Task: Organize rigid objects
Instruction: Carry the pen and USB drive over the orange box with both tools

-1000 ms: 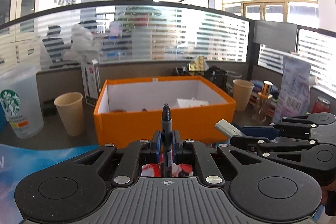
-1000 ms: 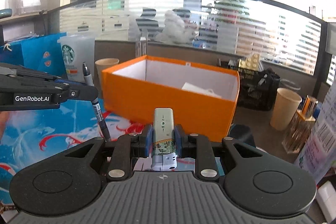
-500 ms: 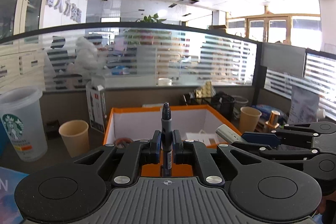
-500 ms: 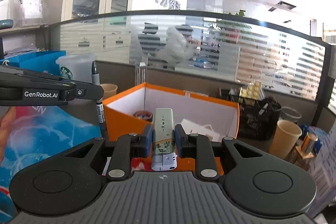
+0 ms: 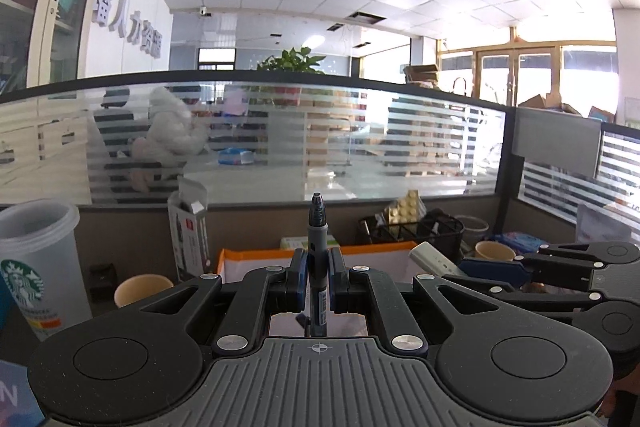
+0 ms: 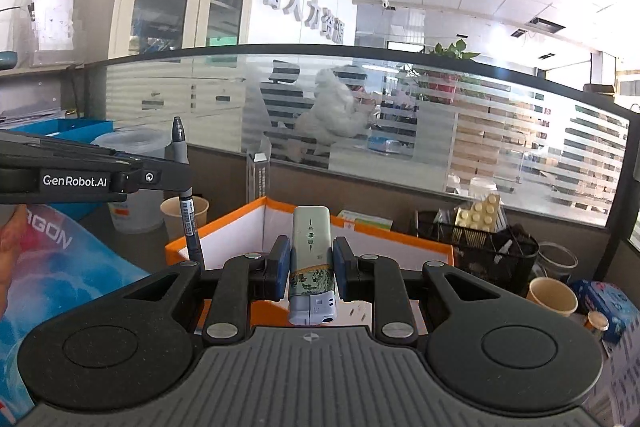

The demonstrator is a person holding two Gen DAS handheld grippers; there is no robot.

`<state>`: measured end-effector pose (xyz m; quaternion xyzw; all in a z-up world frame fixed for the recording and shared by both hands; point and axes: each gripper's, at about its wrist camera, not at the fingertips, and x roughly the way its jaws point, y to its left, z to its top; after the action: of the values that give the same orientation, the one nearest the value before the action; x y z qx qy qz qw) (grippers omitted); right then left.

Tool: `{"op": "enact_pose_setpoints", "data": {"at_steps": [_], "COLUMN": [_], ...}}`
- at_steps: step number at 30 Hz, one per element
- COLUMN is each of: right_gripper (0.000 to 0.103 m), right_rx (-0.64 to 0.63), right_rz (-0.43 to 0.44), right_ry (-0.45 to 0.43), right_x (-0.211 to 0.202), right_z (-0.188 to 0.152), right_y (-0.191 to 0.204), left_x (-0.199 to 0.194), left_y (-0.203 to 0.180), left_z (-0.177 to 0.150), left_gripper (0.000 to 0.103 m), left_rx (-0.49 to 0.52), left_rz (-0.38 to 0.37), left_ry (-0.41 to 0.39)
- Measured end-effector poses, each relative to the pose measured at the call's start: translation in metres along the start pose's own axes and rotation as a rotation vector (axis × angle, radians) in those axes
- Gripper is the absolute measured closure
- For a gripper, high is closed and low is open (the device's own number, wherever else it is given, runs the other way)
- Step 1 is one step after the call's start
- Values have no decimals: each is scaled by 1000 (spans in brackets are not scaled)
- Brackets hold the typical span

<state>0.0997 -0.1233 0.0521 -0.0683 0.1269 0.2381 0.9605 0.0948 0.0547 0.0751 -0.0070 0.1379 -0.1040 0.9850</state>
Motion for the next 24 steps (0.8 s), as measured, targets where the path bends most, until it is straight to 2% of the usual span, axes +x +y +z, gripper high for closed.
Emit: {"op": "enact_pose_setpoints", "data": {"at_steps": [12, 24], "right_gripper": [82, 82], "right_rx": [9, 35], "right_rz": [-1, 7], "right_ry": [22, 69], "right_x": [41, 73], "right_z": [9, -4], "right_y": [-18, -26], "left_x": [34, 61], "left_y": [8, 36], "left_z": [15, -3], "left_gripper": [94, 94], "left_rx": [-10, -68], "left_rz": [1, 21], "left_ry": [0, 62]}}
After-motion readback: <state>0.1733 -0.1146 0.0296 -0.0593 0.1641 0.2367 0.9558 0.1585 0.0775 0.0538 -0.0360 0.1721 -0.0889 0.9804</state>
